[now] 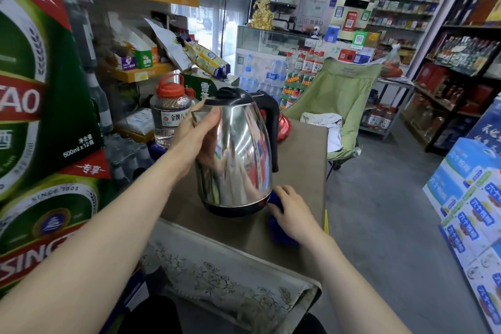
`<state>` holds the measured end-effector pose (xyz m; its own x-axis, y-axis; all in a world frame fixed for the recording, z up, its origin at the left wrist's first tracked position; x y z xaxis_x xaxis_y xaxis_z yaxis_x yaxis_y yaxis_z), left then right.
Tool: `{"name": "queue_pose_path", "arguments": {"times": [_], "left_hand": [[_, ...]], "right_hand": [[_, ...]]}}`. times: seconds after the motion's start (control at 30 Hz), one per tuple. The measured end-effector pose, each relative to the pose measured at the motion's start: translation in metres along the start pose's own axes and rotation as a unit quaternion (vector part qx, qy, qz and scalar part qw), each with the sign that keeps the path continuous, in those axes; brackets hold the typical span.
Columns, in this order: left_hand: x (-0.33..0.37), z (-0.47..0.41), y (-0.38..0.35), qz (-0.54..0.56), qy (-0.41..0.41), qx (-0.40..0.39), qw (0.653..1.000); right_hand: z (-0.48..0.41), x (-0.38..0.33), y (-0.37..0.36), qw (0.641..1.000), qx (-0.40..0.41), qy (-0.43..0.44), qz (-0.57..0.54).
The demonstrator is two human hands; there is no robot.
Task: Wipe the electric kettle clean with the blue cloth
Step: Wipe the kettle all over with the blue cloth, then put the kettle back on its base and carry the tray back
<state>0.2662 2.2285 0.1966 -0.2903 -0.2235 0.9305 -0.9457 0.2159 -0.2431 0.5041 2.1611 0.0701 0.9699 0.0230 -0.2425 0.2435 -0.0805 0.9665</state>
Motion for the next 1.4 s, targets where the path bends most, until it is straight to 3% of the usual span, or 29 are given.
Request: {"name": "queue_pose_path", "arguments": {"times": [0.07, 0.13, 0.23, 0.33, 0.43, 0.63, 0.83, 1.03, 1.4], "left_hand": [[-0.001, 0.002, -0.001, -0.005, 0.005, -0.021, 1.0], [-0.002, 0.005, -0.001, -0.017, 0.004, -0.04, 0.999], [-0.001, 0.011, -0.002, -0.031, -0.006, -0.065, 0.997], [0.003, 0.016, -0.009, -0.04, -0.005, -0.094, 0.995], [-0.001, 0.015, -0.016, -0.046, 0.021, -0.11, 0.993], [-0.029, -0.021, -0.015, -0.028, 0.049, -0.127, 0.99], [-0.042, -0.108, -0.03, -0.014, 0.055, -0.122, 0.991], [-0.013, -0.17, -0.047, -0.021, 0.049, -0.109, 0.993], [0.07, -0.204, -0.064, -0.058, 0.138, -0.036, 0.988]], "right_hand": [[-0.008, -0.001, 0.027, 0.994, -0.097, -0.002, 0.053], [-0.014, 0.001, 0.067, 0.992, -0.082, -0.068, 0.062], [-0.022, 0.005, 0.117, 0.983, 0.064, -0.121, -0.125], [-0.033, 0.0, 0.124, 0.927, 0.019, -0.089, -0.363], [-0.042, 0.0, 0.121, 0.9, 0.005, -0.096, -0.425], [-0.078, 0.029, 0.11, 0.926, -0.007, -0.078, -0.37], [-0.161, 0.051, 0.13, 0.925, 0.027, -0.086, -0.369], [-0.209, 0.052, 0.175, 0.938, 0.065, -0.115, -0.322], [-0.235, 0.033, 0.292, 0.953, 0.067, -0.184, -0.231]]}}
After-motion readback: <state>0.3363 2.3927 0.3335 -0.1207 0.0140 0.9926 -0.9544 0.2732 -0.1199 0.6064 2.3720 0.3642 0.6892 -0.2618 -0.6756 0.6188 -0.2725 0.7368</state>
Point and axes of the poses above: each hand's wrist, its own z-axis away from the middle knuckle, its own y-axis out of the back of the hand, x = y × z, the point moved 2 cm from there along -z, towards the middle knuckle, and after that the axes turned 10 degrees about z, right-handed, at the moved point
